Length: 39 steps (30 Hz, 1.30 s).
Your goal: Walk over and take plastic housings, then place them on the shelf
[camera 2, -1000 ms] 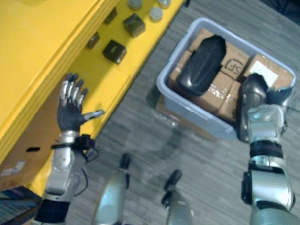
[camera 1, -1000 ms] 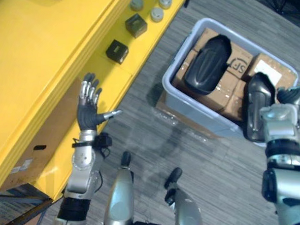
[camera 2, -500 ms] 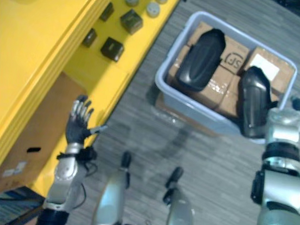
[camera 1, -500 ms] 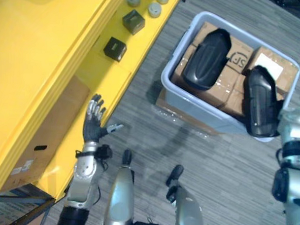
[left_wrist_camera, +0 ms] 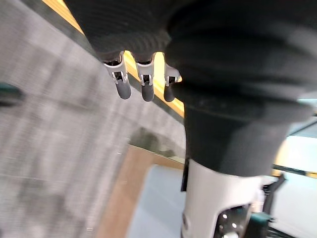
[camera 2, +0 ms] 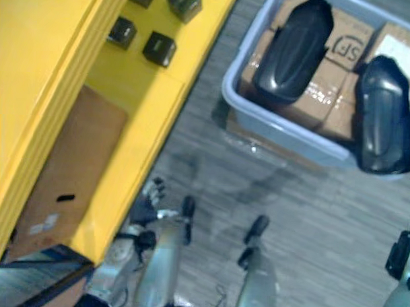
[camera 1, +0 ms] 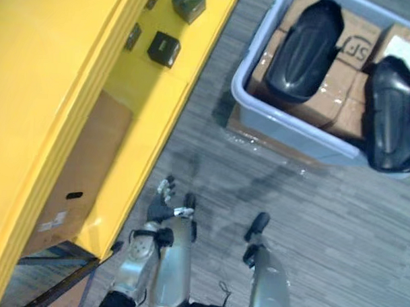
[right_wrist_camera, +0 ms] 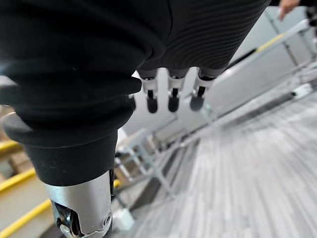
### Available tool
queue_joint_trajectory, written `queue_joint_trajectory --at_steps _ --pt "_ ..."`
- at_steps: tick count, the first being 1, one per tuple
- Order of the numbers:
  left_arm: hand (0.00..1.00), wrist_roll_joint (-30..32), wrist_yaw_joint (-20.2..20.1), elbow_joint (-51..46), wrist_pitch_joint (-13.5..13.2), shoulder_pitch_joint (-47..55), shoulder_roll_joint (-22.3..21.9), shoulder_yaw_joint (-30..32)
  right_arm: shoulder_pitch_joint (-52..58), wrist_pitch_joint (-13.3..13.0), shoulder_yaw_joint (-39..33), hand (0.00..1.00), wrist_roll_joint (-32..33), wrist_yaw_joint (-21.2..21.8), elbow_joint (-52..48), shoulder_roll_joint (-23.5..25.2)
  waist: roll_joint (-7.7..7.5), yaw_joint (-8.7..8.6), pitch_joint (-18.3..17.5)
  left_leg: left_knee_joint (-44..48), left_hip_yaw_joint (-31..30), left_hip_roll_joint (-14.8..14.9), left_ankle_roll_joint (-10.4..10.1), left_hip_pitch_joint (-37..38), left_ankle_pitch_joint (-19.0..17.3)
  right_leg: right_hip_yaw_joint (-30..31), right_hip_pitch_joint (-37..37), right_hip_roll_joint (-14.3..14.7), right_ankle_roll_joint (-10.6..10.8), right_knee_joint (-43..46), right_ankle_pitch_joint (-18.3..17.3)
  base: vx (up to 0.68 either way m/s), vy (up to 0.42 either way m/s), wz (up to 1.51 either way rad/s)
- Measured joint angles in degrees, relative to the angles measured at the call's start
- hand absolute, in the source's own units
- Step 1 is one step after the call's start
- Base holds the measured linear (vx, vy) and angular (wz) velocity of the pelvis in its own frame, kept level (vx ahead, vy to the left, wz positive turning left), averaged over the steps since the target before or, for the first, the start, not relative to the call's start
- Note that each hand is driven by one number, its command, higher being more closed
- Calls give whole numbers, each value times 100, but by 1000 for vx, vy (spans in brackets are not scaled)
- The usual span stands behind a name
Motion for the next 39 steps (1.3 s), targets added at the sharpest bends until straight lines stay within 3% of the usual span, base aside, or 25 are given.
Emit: queue_joint_trajectory --at_steps 2,6,8,9,11,12,14,15,16,17,19,20,22,24,26,28,32,35,39 --pt "0 -7 -3 195 -28 -3 -47 -133 -48 2 90 0 -4 -18 132 -199 186 97 47 44 -1 -11 2 -108 2 33 -147 -19 -16 83 -12 -46 1 -4" --pt "0 -7 17 574 -53 36 -202 -172 -80 -63 100 0 -9 -51 154 -237 326 157 58 44 -11 -53 7 -165 6 86 -295 -75 -10 248 -92 -10 -12 -1" --pt "0 -10 74 821 -157 54 -223 -305 -119 -378 317 0 -117 -244 76 -260 355 157 70 58 -20 -78 8 -214 6 92 -371 -109 -9 302 -105 17 -11 5" --pt "0 -66 188 1297 -538 152 -228 -131 -152 -1420 602 0 -374 -907 -840 -285 333 97 85 76 -41 -100 8 -176 5 93 -380 -136 -36 439 -173 14 -41 4" --pt "0 -263 245 1364 -678 177 -222 -81 -148 -1776 676 0 -544 -1072 -1037 -302 320 71 94 65 -43 -120 6 -73 -1 103 -374 -205 -65 546 -314 -16 -17 5" --pt "0 -270 246 1381 -688 188 -221 -79 -148 -1802 726 0 -578 -1110 -1076 -303 317 64 96 64 -48 -119 4 -50 -8 103 -363 -207 -73 568 -342 0 0 0" --pt "0 -272 235 1388 -690 202 -222 31 -23 -1806 601 0 -573 -1138 -1385 -303 198 13 171 50 -30 -107 -31 16 -35 119 -335 -181 -40 581 -381 15 -31 -6" --pt "0 -333 192 1299 -666 285 -240 426 484 -1938 136 0 -677 -1131 -2064 -153 55 -80 259 47 -25 -75 -96 196 -136 119 -142 -139 -11 554 -422 64 -30 -14" --pt "0 -519 103 1017 -657 481 -248 873 1060 -2237 -361 0 -792 -1131 -2779 179 -108 -175 358 0 -13 -20 -128 458 -200 112 161 -68 -8 431 -430 118 -39 -15" --pt "0 -516 19 558 -672 764 -219 1350 1823 -2746 -919 0 -878 -1044 -3680 648 -362 -307 387 -63 -5 41 -139 791 -262 93 523 -8 -16 295 -450 111 -19 -15" --pt "0 -500 -80 130 -697 967 -139 1654 2679 -3317 -1370 0 -891 -696 -4713 1221 -693 -436 361 -198 69 77 -126 1262 -288 104 930 15 -16 218 -466 185 -16 -13" --pt "0 -458 -174 -20 -671 967 -117 1713 3197 -3581 -1567 0 -876 -240 -5350 1636 -862 -499 274 -305 151 85 -124 1528 -290 130 1153 35 -5 140 -454 243 -25 -20" --pt "0 -425 -233 -201 -650 973 -124 1767 3685 -3819 -1517 0 -882 291 -5878 2318 -1060 -575 38 -518 240 77 -126 1797 -291 159 1373 51 24 -49 -435 186 -23 -19" --pt "0 -254 -390 -543 -627 973 -285 1736 4482 -4036 -1396 0 -607 1145 -6182 3431 -1238 -647 -391 -746 382 99 -166 2141 -356 221 1652 108 49 -312 -407 158 -12 -21" --pt "0 -177 -394 -747 -592 997 -387 1660 4882 -4046 -1312 0 -370 1577 -6246 4078 -1241 -682 -636 -755 528 141 -179 2348 -457 296 1826 171 51 -421 -406 133 21 -29" --pt "0 -105 -372 -978 -463 1012 -526 1509 5529 -4169 -1038 0 -123 2079 -6258 4789 -1108 -750 -1073 -737 698 219 -208 2607 -632 442 2045 206 71 -581 -394 130 43 -43" --pt "0 15 -231 -1088 -352 911 -544 1212 6316 -4237 -465 0 257 2589 -6505 5463 -868 -976 -1444 -718 924 322 -258 2950 -811 586 2341 288 100 -740 -373 67 33 -29" --pt "0 6 -50 -1110 -166 799 -688 956 6745 -4226 13 0 520 2892 -6674 5657 -767 -1025 -1670 -731 1123 394 -269 3171 -885 760 2465 352 113 -835 -347 9 13 -29" --pt "0 -20 260 -1250 4 863 -768 739 6776 -4192 475 0 788 3396 -6692 5689 -769 -1019 -1735 -747 1286 433 -280 3334 -915 951 2515 406 96 -955 -263 -31 18 -34"
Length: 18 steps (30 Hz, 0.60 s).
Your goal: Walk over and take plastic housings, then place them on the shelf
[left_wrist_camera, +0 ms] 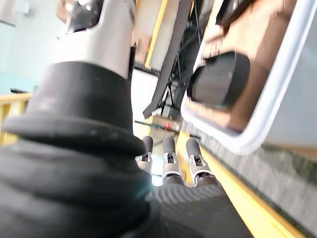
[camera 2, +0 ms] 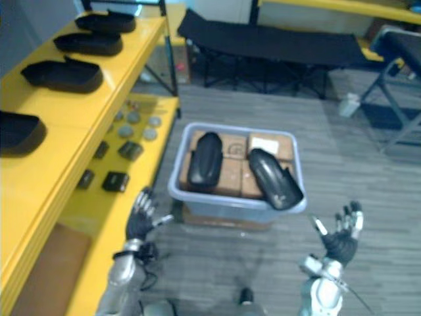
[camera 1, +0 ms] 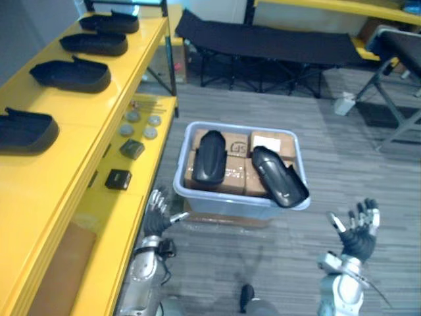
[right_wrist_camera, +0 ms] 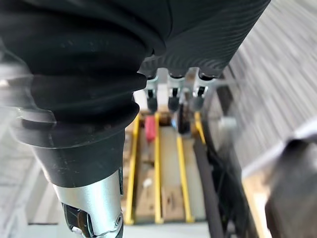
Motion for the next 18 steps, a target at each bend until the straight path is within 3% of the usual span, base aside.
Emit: queue_joint_trajectory --at_steps 4,7,9,11,13,14,16,18 --pt "0 -41 321 -298 16 81 -99 50 -160 235 550 0 184 351 2 -92 43 131 -25 197 312 -30 64 -30 -121 351 -113 20 25 -231 229 -60 54 -39" --pt "0 -40 312 -301 28 69 -103 60 -259 391 779 0 188 340 2 -229 110 198 -43 655 195 41 123 -237 -392 351 -226 55 -19 13 136 -65 73 0" --pt "0 -41 288 -304 79 51 -107 70 -326 397 812 0 204 295 4 -293 176 241 43 1044 32 119 167 -445 -612 279 -550 36 -40 814 -124 -51 119 14" --pt "0 -36 160 -304 142 149 -85 122 -401 396 915 0 344 193 22 -340 250 314 302 1486 -119 278 256 -391 -891 122 -1039 -64 -241 2286 -306 -109 153 17" --pt "0 -32 104 -310 154 288 2 136 -418 394 1013 0 343 182 105 -344 219 348 312 1577 -129 281 348 -401 -962 119 -1160 -211 -324 2612 -369 -71 124 15" --pt "0 -35 92 -311 189 339 163 142 -431 387 1099 0 343 183 110 -344 160 414 297 1590 -141 271 419 -416 -1011 127 -1176 -279 -464 2588 -581 -16 71 11" --pt "0 -138 50 -309 216 330 306 150 -452 353 1109 0 336 158 99 -340 166 519 289 1595 -233 275 383 -531 -1060 265 -1359 -420 -401 2261 -687 3 10 16" --pt "0 -263 -21 -217 180 251 363 269 -424 331 1027 0 338 106 60 -331 234 456 289 1734 -654 268 255 -876 -1131 652 -1562 -530 -276 1774 -610 65 -91 68"
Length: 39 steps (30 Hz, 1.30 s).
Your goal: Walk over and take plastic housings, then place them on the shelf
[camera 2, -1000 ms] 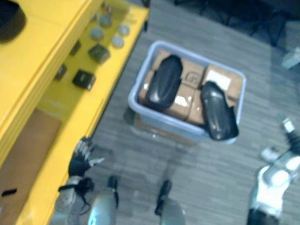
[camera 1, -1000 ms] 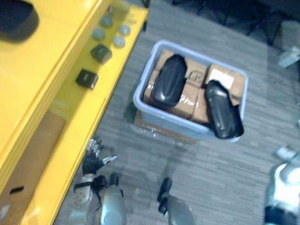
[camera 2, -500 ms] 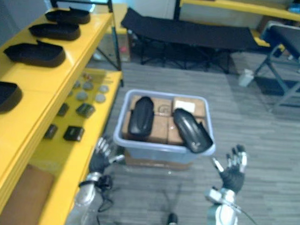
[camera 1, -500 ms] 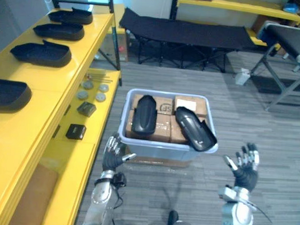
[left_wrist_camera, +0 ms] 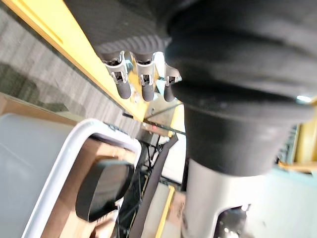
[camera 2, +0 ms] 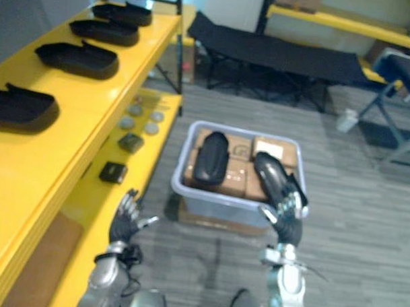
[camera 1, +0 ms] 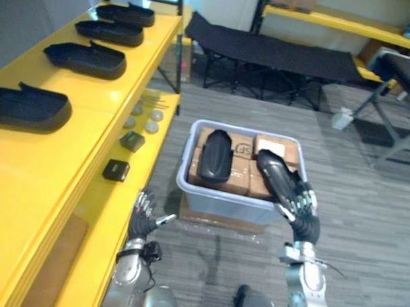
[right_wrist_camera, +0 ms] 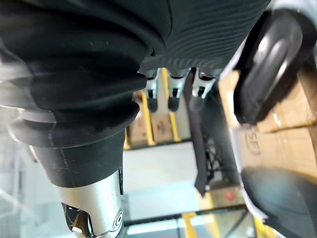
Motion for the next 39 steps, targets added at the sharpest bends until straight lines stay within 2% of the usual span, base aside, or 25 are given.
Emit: queue_joint_trajectory --at_steps 1,2,3,4,5,6,7,9,10,11,12,13,15,16,17,18,19,21,26,29,33,36,37,38,39 --pt "0 -9 -47 60 -47 -40 1 85 62 0 -72 0 4 9 -20 19 44 -22 43 105 -207 12 -115 -62 -69 125 17 -36 57 -28 29 123 -191 110" --pt "0 -35 -176 137 -160 -46 12 269 178 0 -120 0 72 63 -25 83 -32 -62 74 193 -508 4 -321 20 -175 147 180 -91 164 194 -6 131 -218 91" --pt "0 -67 -192 137 -177 -42 20 303 190 1 -128 0 97 91 -24 100 -68 -59 78 196 -545 4 -379 73 -197 147 214 -90 207 249 -34 226 -351 89" --pt "0 -180 -200 146 -196 1 90 354 201 26 -129 0 267 203 -31 126 -201 -57 15 197 -656 14 -514 207 -248 66 286 -92 420 454 -175 286 -417 45" --pt "0 -177 -191 197 -179 8 59 358 133 48 -136 0 335 256 -27 48 -187 -47 13 163 -685 87 -591 337 -283 50 268 -104 956 820 -587 362 -478 32" --pt "0 -218 -113 292 -81 65 -36 343 -25 162 -124 0 335 304 -14 -97 -70 -70 -4 -119 -715 220 -790 545 -189 35 135 23 732 1370 -862 383 -449 15" --pt "0 -358 -55 386 -9 201 -170 293 -88 229 -98 0 348 380 -30 -204 14 -138 -56 -469 -768 227 -804 658 164 -58 32 28 614 1638 -951 394 -440 22" --pt "0 -459 -57 388 53 335 -392 150 -25 296 -48 0 379 422 -34 -350 43 -261 -68 -606 -768 201 -513 592 826 -264 30 -4 557 1797 -930 287 -357 41" --pt "0 -444 -76 383 48 369 -567 96 39 347 -22 0 447 504 -47 -477 127 -311 0 -271 -634 355 -296 448 1265 -285 -207 62 361 2203 -894 100 -346 12" --pt "0 -452 -72 380 38 485 -625 73 131 331 59 0 464 610 -81 -597 171 -157 -16 278 -595 539 -537 200 1371 -412 210 320 268 670 -672 30 -386 -8" --pt "0 -454 -67 594 48 433 -778 36 149 318 32 0 484 631 -53 -736 424 -135 59 389 -799 573 -744 188 1184 -524 427 479 176 527 -588 -13 -105 -36" --pt "0 -444 -14 629 52 467 -781 -72 147 308 55 0 502 651 -15 -836 462 -122 31 332 -607 154 -648 -21 898 -487 702 518 163 -41 -385 97 -18 -23" --pt "0 -430 -11 630 40 464 -690 -67 157 259 79 0 466 660 -13 -786 420 -113 57 -235 -234 -247 -461 -212 815 -555 1002 487 187 -497 -254 242 -15 -4" --pt "0 -428 -26 638 38 440 -665 -67 164 238 92 0 438 660 -12 -776 415 -112 61 -585 -156 -329 -404 -219 861 -587 1072 484 199 -540 -247 262 0 6" --pt "0 -429 -54 680 30 394 -628 -69 168 216 104 0 349 681 52 -743 350 -83 69 -1089 -77 -455 -97 -101 1175 -682 1163 420 213 -544 -244 220 17 7" --pt "0 -430 -81 736 21 396 -562 -142 151 212 129 0 198 690 18 -660 274 -73 29 -1374 -25 -577 -42 72 1295 -768 1204 344 292 -579 -198 207 37 18" --pt "0 -424 -194 762 0 400 -429 -246 165 192 265 0 -70 740 -93 -608 105 -101 14 -1635 -40 -718 -28 176 1388 -882 1221 212 304 -587 -192 159 34 25" --pt "0 -358 -247 872 -52 271 -211 -450 110 89 408 0 -417 706 -273 -602 -42 -101 61 -1752 -148 -831 -2 152 1433 -1041 1235 119 304 -584 -192 148 59 40" --pt "0 -209 -101 877 -127 155 48 -458 -391 -52 458 0 -568 60 -774 -666 -180 48 148 -1937 -189 -869 -2 303 1433 -1207 1372 85 307 -476 -189 100 26 24" --pt "0 -211 75 876 -132 242 135 -350 -465 -52 419 0 -569 -26 -984 -729 -250 83 188 -2073 -242 -850 -2 522 1433 -1273 1594 117 308 -464 -186 86 -16 16" --pt "0 -179 87 877 -194 279 204 -68 -490 -53 330 0 -609 -150 -1010 -728 -344 108 243 -2156 -327 -782 -4 576 1435 -1358 1669 198 366 -461 -86 75 -18 15" --pt "0 -157 84 876 -263 380 201 84 -500 13 122 0 -930 -648 -1191 -729 -319 153 277 -2259 -258 -629 -3 830 1435 -1330 1612 296 339 -65 88 70 21 -10" --pt "0 -157 86 880 -325 361 164 88 -503 56 8 0 -1067 -839 -1240 -731 -275 140 333 -2301 -237 -543 -1 947 1436 -1269 1439 277 265 252 -163 43 13 -15" --pt "0 -153 90 903 -427 388 189 200 -495 181 -269 0 -1188 -1221 -1328 -725 -351 150 325 -2313 -150 -488 -2 998 1436 -1174 1395 383 255 -296 -470 36 -10 -14" --pt "0 -153 93 902 -465 377 195 270 -473 240 -432 0 -1186 -1392 -1394 -719 -443 150 314 -2312 -131 -501 -13 990 1429 -1176 1359 385 256 -539 -321 43 -66 -4"
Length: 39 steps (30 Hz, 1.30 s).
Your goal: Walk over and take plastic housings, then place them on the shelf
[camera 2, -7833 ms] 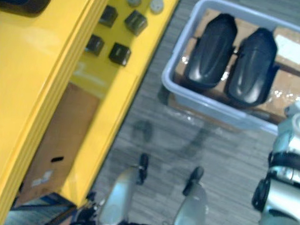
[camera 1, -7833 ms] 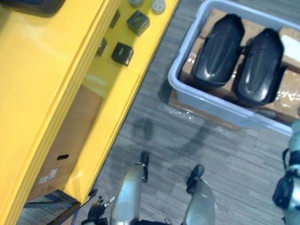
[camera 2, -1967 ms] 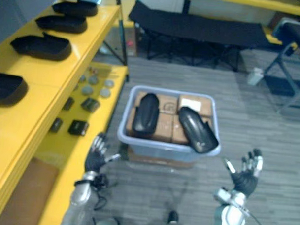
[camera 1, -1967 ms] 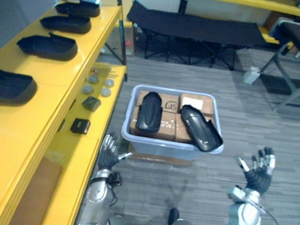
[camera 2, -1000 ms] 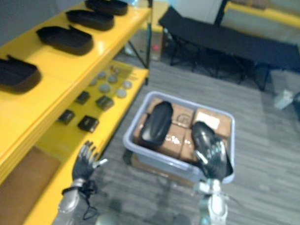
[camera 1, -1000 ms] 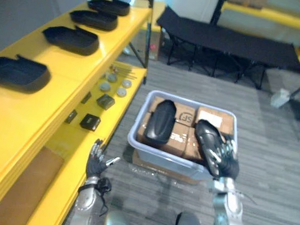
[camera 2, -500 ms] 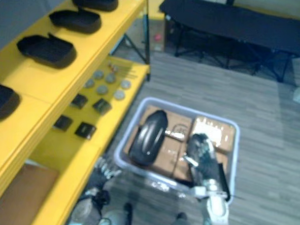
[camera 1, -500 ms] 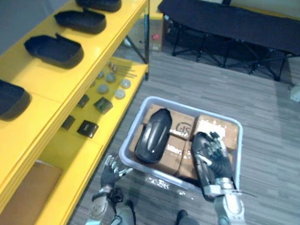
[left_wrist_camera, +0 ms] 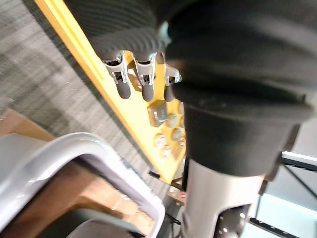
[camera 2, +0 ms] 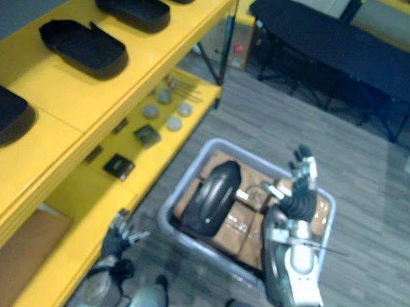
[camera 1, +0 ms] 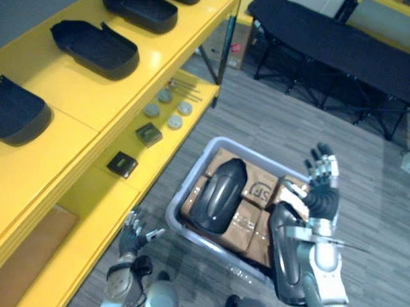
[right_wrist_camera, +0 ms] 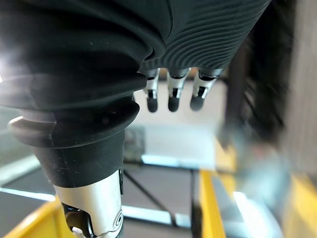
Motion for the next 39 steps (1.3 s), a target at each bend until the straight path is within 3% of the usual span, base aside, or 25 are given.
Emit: queue_joint_trajectory --at_steps 1,2,5,8,15,20,24,26,28,29,30,31,32,33,34,36,39 --pt "0 3 2 1 -32 -17 34 74 36 40 -326 0 21 -164 -55 43 -129 -29 23 13 28 -53 -47 -12 -30 -1 -74 -10 -78 -243 597 57 -144 6" --pt "0 44 6 91 -62 -15 -4 175 92 89 -802 0 80 -261 -65 68 -224 -104 -6 52 31 -16 -166 -22 -119 -15 -25 18 -75 -307 498 76 -159 -2" --pt "0 46 0 164 -69 99 -288 180 431 105 -1717 0 125 -455 -67 72 -68 -310 -14 232 180 161 -288 -27 -319 3 133 203 -102 -638 475 47 -99 -26" --pt "0 50 0 169 -90 -5 -454 188 701 85 -2151 0 265 -463 -64 73 68 -489 -83 397 327 228 -306 9 -429 54 200 251 -107 -638 469 0 -5 -22" --pt "0 43 408 176 -179 -833 -448 100 296 -87 -1776 0 283 -388 329 255 237 -559 -449 366 570 166 -294 322 -453 214 312 188 -74 -628 444 -23 21 -14" --pt "0 177 598 182 -192 -1116 -599 -307 -39 -53 -1266 0 242 -502 817 266 503 -530 -633 164 634 67 -242 737 -418 332 500 115 -74 -495 445 -58 16 -8" --pt "0 513 567 192 -71 -1241 -612 -532 -9 -20 -1295 0 225 -428 1193 367 398 -538 -803 69 772 -80 -177 759 -379 482 365 12 -56 -406 475 -112 38 -19" --pt "0 727 462 301 218 -1419 -602 -530 52 -21 -1375 0 281 -182 1191 496 295 -596 -832 202 810 -121 -91 533 -404 257 -22 -39 -278 -34 652 -152 40 -22" --pt "0 729 401 423 436 -1578 -582 -379 -15 -16 -1276 0 287 7 1188 510 199 -588 -782 211 863 -209 54 431 -326 -109 -531 -182 -714 557 954 -235 76 -46" --pt "0 728 388 420 538 -1564 -500 -195 -70 -18 -1162 0 251 26 1196 563 154 -537 -840 84 829 -267 210 298 -248 -157 -518 -110 -532 7 1432 -273 97 -70" --pt "0 722 376 417 555 -1541 -438 42 -174 -29 -1110 0 135 -8 1226 691 114 -431 -786 96 1059 -181 325 256 -192 -300 -645 -206 -824 719 881 -254 96 -68" --pt "0 720 380 427 571 -1415 -401 225 -199 -34 -975 0 43 -26 1326 759 37 -429 -763 151 1083 -152 368 230 -165 -531 -689 -345 -1039 1797 424 -174 58 -33" --pt "0 718 405 443 580 -1230 -314 461 -177 -32 -728 0 -154 -133 1489 782 -52 -390 -792 241 1024 -123 419 132 -142 -690 -454 -389 -892 2535 169 -123 56 1" --pt "0 717 430 534 566 -1092 -239 560 -175 -33 -618 0 -323 -264 1543 796 -105 -281 -810 331 985 -108 432 48 -135 -705 -200 -322 -718 2612 93 -95 51 11" --pt "0 716 467 768 558 -956 -180 696 -210 -38 -523 0 -510 -383 1544 813 -145 -116 -836 485 956 -110 454 -193 -121 -635 154 -187 -437 2310 4 -71 34 4" --pt "0 716 480 1053 558 -793 -178 830 -252 -32 -474 0 -635 -474 1546 812 -167 23 -850 690 935 -153 473 -574 -108 -598 503 -32 -187 1644 -7 -106 -3 0" --pt "0 636 605 1496 554 -434 -235 892 -464 -14 -476 0 -603 -458 1546 717 -92 189 -702 1092 1019 -258 549 -938 -63 -614 1036 63 -84 550 -424 -197 -48 -9"
